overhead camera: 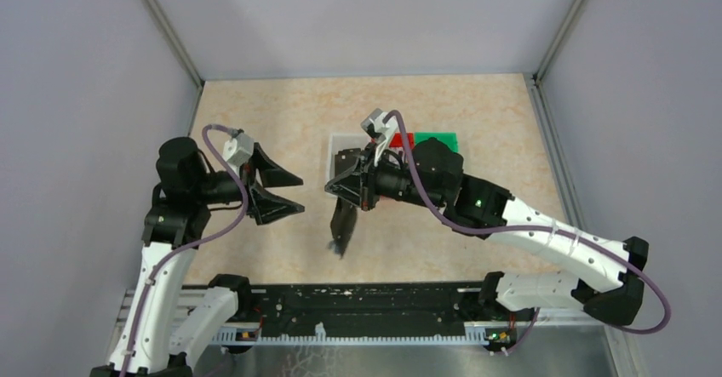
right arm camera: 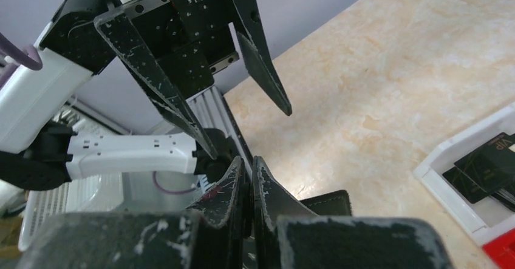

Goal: Take the credit cards out of the card holder
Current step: Open the card holder.

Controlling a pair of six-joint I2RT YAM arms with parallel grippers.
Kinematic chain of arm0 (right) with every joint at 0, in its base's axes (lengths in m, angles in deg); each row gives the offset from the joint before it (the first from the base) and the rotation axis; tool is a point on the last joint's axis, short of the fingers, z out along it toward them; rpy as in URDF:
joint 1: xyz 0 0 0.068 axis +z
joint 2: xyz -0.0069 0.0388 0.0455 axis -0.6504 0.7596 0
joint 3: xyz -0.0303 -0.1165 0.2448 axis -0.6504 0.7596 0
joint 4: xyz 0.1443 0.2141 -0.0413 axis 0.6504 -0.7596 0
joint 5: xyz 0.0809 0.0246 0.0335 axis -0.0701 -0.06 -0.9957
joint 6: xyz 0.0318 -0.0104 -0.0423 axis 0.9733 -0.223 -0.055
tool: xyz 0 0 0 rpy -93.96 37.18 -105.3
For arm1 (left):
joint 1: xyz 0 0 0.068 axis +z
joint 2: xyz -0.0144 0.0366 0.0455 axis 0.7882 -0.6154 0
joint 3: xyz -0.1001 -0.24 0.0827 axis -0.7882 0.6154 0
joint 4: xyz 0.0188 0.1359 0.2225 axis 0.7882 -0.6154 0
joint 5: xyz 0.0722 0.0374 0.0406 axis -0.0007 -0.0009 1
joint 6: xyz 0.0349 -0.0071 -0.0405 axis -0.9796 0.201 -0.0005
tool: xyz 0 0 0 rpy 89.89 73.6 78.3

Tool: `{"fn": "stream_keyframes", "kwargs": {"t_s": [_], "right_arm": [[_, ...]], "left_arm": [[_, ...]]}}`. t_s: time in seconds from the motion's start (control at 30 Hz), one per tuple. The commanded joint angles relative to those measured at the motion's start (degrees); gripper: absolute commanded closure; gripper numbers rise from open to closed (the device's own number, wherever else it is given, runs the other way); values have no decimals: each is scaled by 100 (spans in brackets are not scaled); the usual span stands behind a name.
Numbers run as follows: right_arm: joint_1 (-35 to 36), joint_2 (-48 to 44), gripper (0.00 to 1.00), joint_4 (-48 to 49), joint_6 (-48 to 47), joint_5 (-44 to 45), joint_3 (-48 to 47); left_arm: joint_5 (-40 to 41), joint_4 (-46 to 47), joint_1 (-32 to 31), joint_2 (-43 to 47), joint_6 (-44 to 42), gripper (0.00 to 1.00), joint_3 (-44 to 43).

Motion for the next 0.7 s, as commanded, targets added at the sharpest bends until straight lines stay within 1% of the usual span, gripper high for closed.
{"fn": "stream_keyframes", "kwargs": {"t_s": [0.0,0.1,0.17,0.23,0.33,0.43,0.57,0.67], "right_arm": [[-9,160,100,-159,-258,-737,-623],[-6,311,100,-193,-284,-1058,-753],[-12,485,100,-97,-218,-1382,-862],[-11,594,100,-22,-166,-1559,-944],[-9,751,100,50,-112,-1841,-1096],[-12,886,100,81,-71,-2111,-1237],[-2,1037,100,74,-41,-2339,-1355],[-3,1147,100,151,-10,-2431,-1443]], "left_arm": [[87,-689,-10,377,-2121,26,100],[64,-672,-10,458,-2317,25,123],[-175,-994,-10,534,-2717,21,194],[-291,-1175,-10,607,-2893,20,284],[-410,-1217,-10,784,-2831,16,504],[-449,-1147,-10,887,-2829,15,679],[-625,-763,-10,939,-2439,13,771],[-764,-632,-10,964,-2283,13,816]]}}
